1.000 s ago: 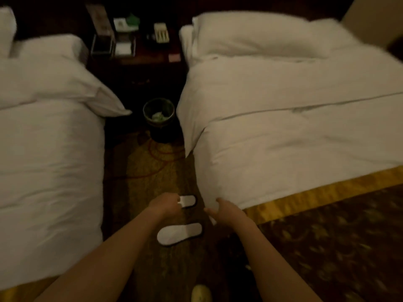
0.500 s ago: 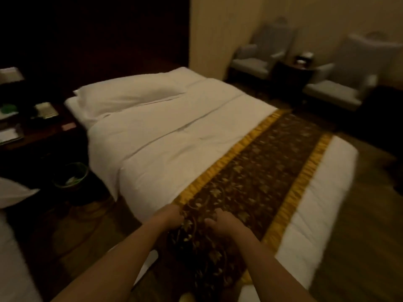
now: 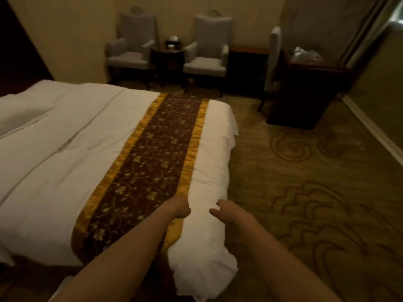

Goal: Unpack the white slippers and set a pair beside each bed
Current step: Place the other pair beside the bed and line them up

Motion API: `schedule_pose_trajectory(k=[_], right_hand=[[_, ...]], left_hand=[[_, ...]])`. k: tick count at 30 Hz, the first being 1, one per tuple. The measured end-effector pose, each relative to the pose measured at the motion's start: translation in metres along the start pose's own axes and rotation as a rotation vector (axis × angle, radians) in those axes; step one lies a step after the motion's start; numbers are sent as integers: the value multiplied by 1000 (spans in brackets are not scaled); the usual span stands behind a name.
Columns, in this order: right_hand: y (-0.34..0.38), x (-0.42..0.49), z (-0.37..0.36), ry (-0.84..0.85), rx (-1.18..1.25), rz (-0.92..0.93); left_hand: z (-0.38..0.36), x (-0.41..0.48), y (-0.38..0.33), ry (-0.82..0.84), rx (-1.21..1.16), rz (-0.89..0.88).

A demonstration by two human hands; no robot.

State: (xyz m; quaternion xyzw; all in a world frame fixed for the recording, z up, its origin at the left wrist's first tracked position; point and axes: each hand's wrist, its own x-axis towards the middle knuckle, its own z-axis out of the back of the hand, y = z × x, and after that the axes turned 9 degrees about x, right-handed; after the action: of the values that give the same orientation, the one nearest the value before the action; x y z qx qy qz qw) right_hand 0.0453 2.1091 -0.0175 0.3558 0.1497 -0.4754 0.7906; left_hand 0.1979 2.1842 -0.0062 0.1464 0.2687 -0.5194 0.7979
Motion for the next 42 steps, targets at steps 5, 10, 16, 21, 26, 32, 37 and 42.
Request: schedule_pose_trajectory(k=[5,10,16,21,26,32,37,42], right_hand=[[-93,6,45,-65,74,-83],[-174,15,107,-40,3,-103],[-250,25,166,-43,30,-127],[-288,62,210,-52,48,-132],[-315,121,263,-28,51,-157],[-338,219,349,-46,45,-163],[-351,294,426,-85,90,-116],[-366,361,500,-104,45,-110]], left_hand=[[13,39,-114,-21,40,-65],[33,68,-214,4,27,-114],[61,97,-287,40,46,-121],[84,141,-326,74,68,-154],[114,213,-358,115,76,-147],[179,333,-386,118,48,-142],[247,416,-404,99,64,-151],[302,487,-426,98,36,-134]])
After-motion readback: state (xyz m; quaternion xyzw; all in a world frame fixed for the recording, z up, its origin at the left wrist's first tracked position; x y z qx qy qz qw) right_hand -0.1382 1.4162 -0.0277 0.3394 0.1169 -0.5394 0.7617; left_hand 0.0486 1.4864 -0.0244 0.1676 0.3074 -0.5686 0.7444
